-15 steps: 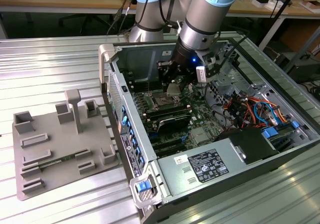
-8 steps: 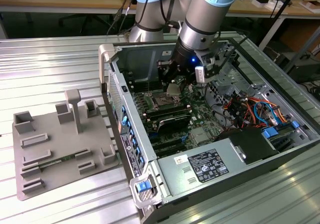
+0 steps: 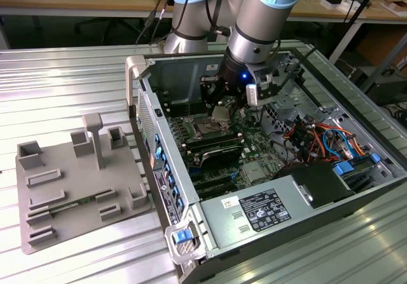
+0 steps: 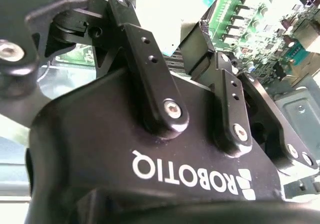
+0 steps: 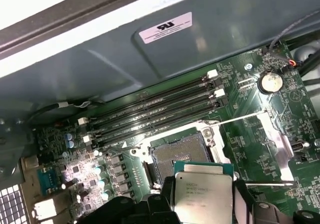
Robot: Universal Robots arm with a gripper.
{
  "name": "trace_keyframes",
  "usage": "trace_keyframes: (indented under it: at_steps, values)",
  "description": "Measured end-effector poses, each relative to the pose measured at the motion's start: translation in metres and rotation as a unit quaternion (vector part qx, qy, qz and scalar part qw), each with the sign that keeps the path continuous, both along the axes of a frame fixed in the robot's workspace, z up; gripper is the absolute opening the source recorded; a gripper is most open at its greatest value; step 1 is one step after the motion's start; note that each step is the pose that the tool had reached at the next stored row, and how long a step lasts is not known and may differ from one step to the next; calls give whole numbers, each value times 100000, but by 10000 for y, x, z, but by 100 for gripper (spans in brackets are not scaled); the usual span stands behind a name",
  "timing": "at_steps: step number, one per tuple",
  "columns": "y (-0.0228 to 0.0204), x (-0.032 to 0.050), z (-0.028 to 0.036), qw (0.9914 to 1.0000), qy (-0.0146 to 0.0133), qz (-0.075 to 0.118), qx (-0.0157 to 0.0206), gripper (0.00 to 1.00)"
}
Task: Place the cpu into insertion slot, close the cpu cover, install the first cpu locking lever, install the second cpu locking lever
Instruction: 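Place the cpu into insertion slot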
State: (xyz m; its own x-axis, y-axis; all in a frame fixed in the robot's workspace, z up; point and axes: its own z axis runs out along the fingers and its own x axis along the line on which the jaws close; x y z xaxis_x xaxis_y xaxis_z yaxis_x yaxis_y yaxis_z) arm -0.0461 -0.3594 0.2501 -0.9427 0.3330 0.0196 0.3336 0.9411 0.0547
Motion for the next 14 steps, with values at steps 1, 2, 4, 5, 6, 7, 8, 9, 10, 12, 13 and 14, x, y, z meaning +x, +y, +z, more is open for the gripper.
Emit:
trace_keyframes:
  at_steps: [1, 2, 4, 5, 6, 7, 8, 9, 10, 12, 13, 14]
  values:
    - [0, 0, -1, 99997, 0, -801, -30, 55]
    - [0, 0, -2, 99991, -3, -1363, -48, 55]
    - [0, 0, -3, 99975, -4, -2225, -81, 55]
    - [0, 0, -4, 99961, -1, -2794, -101, 55]
    - [0, 0, -4, 99950, -2, -3157, -112, 55]
    - [0, 0, -5, 99930, -2, -3752, -124, 55]
    - [0, 0, -6, 99904, -1, -4380, -141, 55]
    - [0, 0, -6, 99887, -2, -4756, -150, 55]
    - [0, 0, -7, 99869, 0, -5106, -158, 55]
    - [0, 0, -9, 99787, 1, -6526, -186, 55]
    - [0, 0, -10, 99744, -1, -7148, -203, 55]
    - [0, 0, -10, 99706, 0, -7663, -220, 55]
